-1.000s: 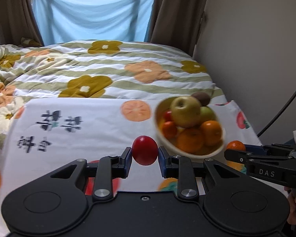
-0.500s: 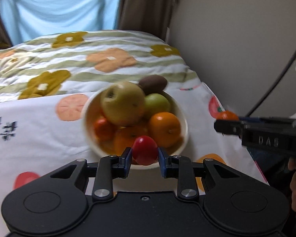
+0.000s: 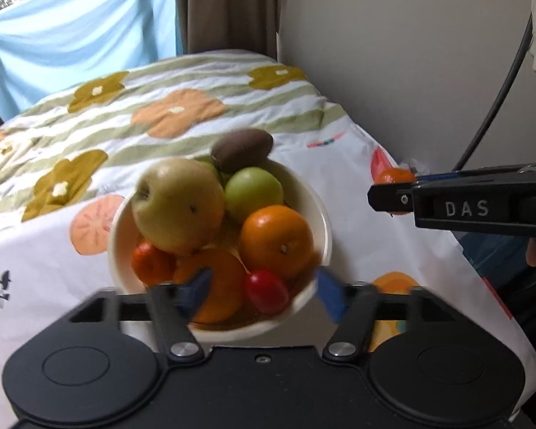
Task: Organize fruits
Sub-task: 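Carry both fruits over the bowl and open the left tool to drop the tomato, then open the right tool to drop the tangerine into the bowl and withdraw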
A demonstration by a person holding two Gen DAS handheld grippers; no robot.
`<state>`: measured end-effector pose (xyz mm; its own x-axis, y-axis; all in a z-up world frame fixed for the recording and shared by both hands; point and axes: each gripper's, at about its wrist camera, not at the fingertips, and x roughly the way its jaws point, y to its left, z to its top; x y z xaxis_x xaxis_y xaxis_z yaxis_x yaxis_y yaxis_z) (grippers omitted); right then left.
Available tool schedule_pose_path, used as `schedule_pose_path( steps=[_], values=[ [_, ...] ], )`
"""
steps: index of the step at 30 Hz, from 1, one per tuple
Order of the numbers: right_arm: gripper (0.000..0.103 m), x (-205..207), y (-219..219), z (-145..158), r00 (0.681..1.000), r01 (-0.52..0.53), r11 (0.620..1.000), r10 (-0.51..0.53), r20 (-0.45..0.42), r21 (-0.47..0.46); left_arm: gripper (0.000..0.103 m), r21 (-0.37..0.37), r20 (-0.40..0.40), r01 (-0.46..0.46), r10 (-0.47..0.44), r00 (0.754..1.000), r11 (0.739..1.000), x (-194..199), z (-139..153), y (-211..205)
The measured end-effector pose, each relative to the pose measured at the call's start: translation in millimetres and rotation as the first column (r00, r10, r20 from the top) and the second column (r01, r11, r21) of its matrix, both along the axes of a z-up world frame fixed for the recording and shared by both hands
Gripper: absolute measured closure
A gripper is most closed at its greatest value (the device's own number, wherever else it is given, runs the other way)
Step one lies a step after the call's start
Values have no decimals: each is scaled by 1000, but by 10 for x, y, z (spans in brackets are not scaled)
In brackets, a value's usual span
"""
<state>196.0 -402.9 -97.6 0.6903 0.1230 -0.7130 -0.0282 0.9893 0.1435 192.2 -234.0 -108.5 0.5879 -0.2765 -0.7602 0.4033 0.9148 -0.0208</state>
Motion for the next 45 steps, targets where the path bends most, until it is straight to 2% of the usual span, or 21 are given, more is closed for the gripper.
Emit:
schedule_pose_path(
  steps=[8,10,12,13,27,29,31,32,39,45],
  values=[
    [52,167,104,38,1000,-29,1000,29,12,6,23,-11,27,-50,50,998,999,5,174,266],
    [52,244,142,26,999,-39,999,39,11,12,20,-16,34,-63,64,997,998,-1,207,333],
    [52,307,177,-4,999,-46,999,46,10,14,11,-16,46,-78,78,996,997,-8,239,396],
    [52,343,191,-23,999,-48,999,48,7,18,9,-16,56,-85,86,995,996,-22,259,431],
    [50,600,242,-275,997,-67,997,68,-20,49,4,-15,63,-160,160,985,987,-134,287,800],
    [39,598,238,-273,997,-71,995,72,-13,67,4,-10,65,-167,167,984,986,-155,292,835],
    [9,571,225,-254,999,-46,997,46,5,69,4,-13,68,-175,175,982,984,-183,297,877],
    [5,547,218,-240,999,-33,997,32,15,68,4,-16,68,-179,179,981,984,-200,299,890],
    [3,363,180,-100,999,-4,997,1,38,74,4,-43,79,-205,208,975,978,-358,380,988],
    [3,103,219,154,996,-18,997,11,87,71,4,-53,133,-235,240,962,971,-585,558,1082]
  ],
)
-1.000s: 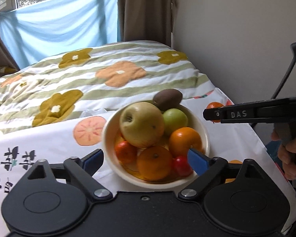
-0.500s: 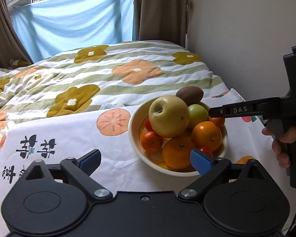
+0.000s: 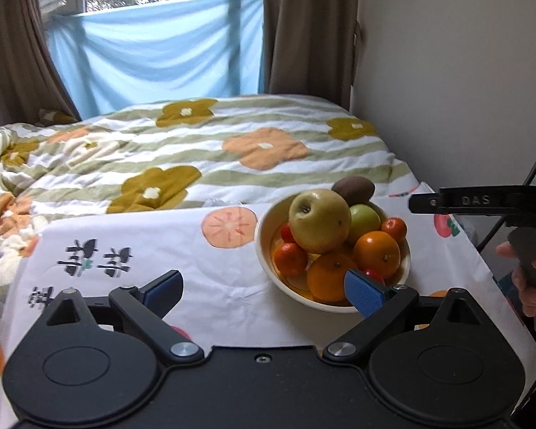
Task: Organize fruits
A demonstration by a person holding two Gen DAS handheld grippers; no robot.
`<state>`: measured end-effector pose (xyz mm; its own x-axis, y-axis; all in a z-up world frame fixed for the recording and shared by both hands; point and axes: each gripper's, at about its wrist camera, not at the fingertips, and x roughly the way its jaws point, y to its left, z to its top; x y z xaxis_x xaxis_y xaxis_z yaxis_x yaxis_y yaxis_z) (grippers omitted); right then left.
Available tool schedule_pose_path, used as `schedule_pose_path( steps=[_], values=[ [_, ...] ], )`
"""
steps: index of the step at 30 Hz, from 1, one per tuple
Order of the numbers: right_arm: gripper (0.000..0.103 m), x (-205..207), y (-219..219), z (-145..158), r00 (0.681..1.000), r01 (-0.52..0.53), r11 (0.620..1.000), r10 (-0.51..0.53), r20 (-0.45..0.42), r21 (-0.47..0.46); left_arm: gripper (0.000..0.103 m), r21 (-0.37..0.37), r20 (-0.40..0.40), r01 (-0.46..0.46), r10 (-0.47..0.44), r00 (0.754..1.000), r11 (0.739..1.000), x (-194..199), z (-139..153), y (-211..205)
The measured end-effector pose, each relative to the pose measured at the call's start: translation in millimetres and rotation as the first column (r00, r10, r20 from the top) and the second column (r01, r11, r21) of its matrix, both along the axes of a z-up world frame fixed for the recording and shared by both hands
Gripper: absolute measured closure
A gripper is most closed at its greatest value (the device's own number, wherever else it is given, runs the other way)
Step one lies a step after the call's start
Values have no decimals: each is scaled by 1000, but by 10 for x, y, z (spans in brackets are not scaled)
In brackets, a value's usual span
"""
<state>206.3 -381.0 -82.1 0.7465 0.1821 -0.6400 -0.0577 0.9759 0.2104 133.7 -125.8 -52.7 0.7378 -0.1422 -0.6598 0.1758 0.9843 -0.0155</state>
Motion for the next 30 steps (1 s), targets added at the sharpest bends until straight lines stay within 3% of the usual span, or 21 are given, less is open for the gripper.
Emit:
schedule_pose_path(
  steps=[9,17,24,30],
  values=[
    [3,-518,220,561,997,-37,999,37,72,-11,4,-19,77,-106,108,991,994,-468,439,339],
    [0,-1040,616,956,994,-20,999,25,108,-46,0,-3,166,-146,145,975,989,-752,793,665],
    [0,-1485,1016,1066,989,18,995,-3,148,-101,0,4,190,-147,143,971,989,-918,862,946],
    [0,-1709,1299,923,992,25,989,-7,123,-146,0,2,178,-145,142,974,989,-1050,711,1072]
  ],
)
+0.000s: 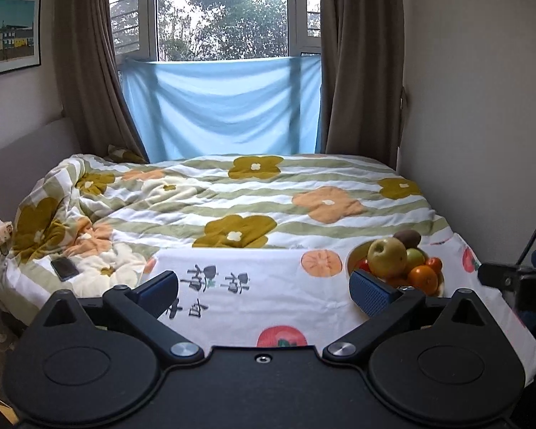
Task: Organize fruits
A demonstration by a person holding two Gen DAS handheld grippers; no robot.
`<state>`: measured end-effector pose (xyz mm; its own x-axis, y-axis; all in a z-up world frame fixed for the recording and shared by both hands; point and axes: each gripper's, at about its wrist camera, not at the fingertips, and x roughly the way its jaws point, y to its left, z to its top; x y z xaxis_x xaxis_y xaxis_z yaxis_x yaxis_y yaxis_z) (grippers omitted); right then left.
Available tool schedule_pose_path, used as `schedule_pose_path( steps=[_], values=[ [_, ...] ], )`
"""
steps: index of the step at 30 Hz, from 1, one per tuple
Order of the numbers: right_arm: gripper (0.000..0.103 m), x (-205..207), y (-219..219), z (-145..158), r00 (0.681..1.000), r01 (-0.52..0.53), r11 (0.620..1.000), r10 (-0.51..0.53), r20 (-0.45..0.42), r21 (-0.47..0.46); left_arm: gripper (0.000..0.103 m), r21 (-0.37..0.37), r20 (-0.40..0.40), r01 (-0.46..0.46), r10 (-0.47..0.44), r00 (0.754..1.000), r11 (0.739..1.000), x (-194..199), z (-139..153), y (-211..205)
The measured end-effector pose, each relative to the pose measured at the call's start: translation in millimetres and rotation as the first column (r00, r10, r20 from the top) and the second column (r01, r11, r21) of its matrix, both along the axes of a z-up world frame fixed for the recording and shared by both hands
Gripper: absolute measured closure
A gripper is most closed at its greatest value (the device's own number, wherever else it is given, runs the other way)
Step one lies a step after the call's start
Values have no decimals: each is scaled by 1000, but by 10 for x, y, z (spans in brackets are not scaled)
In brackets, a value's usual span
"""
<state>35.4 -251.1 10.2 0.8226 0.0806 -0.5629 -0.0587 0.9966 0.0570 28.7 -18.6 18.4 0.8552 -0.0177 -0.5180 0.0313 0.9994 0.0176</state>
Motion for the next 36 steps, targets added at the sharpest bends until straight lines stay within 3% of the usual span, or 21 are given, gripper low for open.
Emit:
schedule_pose_path(
  steps=[11,36],
  values=[
    [0,-169,84,-132,994,76,997,-77,-74,-22,0,-10,-48,36,-36,998,999,-113,-146,27],
    [0,-109,130,-150,992,89,996,-91,-91,-26,0,-4,-47,44,-44,998,999,-32,-149,105]
  ],
)
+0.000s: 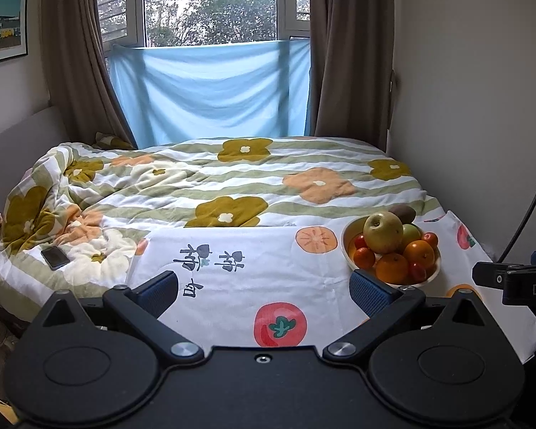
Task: Organize fruits
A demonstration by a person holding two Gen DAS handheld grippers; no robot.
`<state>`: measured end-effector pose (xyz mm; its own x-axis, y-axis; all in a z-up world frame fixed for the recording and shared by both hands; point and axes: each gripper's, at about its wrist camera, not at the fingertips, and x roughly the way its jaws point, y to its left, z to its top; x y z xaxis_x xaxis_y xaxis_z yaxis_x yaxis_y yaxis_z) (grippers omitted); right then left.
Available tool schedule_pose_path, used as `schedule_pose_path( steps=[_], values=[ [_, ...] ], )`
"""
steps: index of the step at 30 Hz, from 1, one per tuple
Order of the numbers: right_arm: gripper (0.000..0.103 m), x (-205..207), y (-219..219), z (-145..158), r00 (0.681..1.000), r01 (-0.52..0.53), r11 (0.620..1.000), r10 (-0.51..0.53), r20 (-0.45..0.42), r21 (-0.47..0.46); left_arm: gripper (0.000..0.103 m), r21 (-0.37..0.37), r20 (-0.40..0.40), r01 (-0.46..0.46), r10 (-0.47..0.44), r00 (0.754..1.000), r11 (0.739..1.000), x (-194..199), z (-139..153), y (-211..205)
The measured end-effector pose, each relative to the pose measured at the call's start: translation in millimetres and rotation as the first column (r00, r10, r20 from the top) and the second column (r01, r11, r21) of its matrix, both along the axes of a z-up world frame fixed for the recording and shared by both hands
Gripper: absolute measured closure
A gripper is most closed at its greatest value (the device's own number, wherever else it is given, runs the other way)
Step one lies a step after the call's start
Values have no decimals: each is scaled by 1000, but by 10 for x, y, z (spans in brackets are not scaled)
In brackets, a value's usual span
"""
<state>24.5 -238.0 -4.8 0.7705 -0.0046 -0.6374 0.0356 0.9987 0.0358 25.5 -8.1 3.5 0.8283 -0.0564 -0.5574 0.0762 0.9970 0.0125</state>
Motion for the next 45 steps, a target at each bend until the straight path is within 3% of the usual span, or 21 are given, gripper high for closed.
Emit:
schedule_pose_path(
  steps=[45],
  values=[
    [0,100,-29,-35,999,13,1000,-13,-35,-11,0,14,8,-15,15,1000,1000,4,14,-6]
  ],
)
